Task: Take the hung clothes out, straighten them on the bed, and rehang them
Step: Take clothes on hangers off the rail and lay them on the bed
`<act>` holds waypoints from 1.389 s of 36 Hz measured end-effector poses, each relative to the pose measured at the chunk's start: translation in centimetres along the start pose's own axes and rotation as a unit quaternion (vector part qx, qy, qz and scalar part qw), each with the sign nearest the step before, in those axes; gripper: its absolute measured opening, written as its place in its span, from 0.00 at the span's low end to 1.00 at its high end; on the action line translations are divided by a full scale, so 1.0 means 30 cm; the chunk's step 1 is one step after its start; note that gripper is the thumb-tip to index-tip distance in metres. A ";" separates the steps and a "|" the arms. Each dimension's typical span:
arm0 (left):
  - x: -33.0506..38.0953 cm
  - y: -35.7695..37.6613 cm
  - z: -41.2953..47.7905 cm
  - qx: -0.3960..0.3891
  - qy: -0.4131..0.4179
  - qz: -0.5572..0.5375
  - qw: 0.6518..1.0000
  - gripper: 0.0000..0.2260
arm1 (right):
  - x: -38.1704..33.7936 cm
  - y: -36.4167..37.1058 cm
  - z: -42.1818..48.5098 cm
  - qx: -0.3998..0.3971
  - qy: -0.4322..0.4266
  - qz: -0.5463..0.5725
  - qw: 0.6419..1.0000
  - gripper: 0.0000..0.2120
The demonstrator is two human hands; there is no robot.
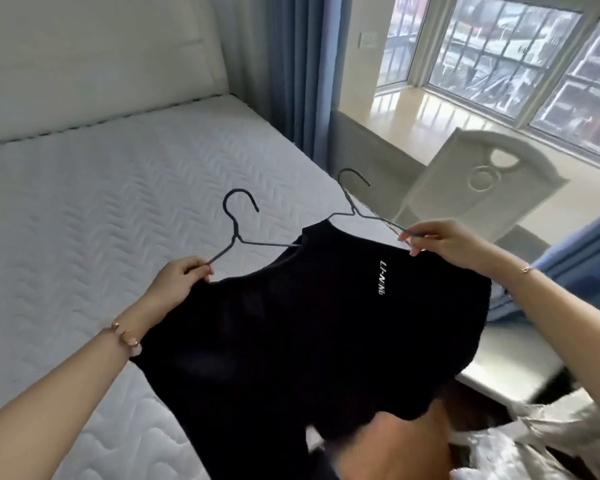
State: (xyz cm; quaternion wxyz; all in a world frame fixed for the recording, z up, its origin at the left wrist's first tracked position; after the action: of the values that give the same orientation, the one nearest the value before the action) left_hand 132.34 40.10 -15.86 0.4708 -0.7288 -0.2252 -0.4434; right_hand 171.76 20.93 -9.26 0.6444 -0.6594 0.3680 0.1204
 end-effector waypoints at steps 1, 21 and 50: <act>-0.018 0.005 0.047 0.007 -0.009 0.005 1.000 0.11 | 0.020 0.009 0.067 -0.011 -0.004 -0.010 1.000 0.17; -0.290 -0.052 0.794 0.193 -0.168 0.165 0.952 0.12 | 0.185 0.167 1.227 -0.077 -0.023 -0.069 0.994 0.15; -0.344 0.441 0.250 0.194 -0.311 -0.125 0.922 0.11 | 0.335 0.649 0.843 -0.266 0.105 0.068 0.956 0.13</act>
State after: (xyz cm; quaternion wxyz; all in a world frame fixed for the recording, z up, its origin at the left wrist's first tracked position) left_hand 140.24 41.62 -32.38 0.4498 -0.6903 -0.5313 -0.1972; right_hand 174.32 43.33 -33.99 0.3941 -0.7892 0.4322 0.1872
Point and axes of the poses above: each hand's wrist, its own z-axis towards the middle knuckle, its own y-axis out of the palm, x = y × z, the point moved 1 cm from there along z, towards the middle knuckle, and after that the axes turned 5 degrees about -z, right-handed, at the moved point
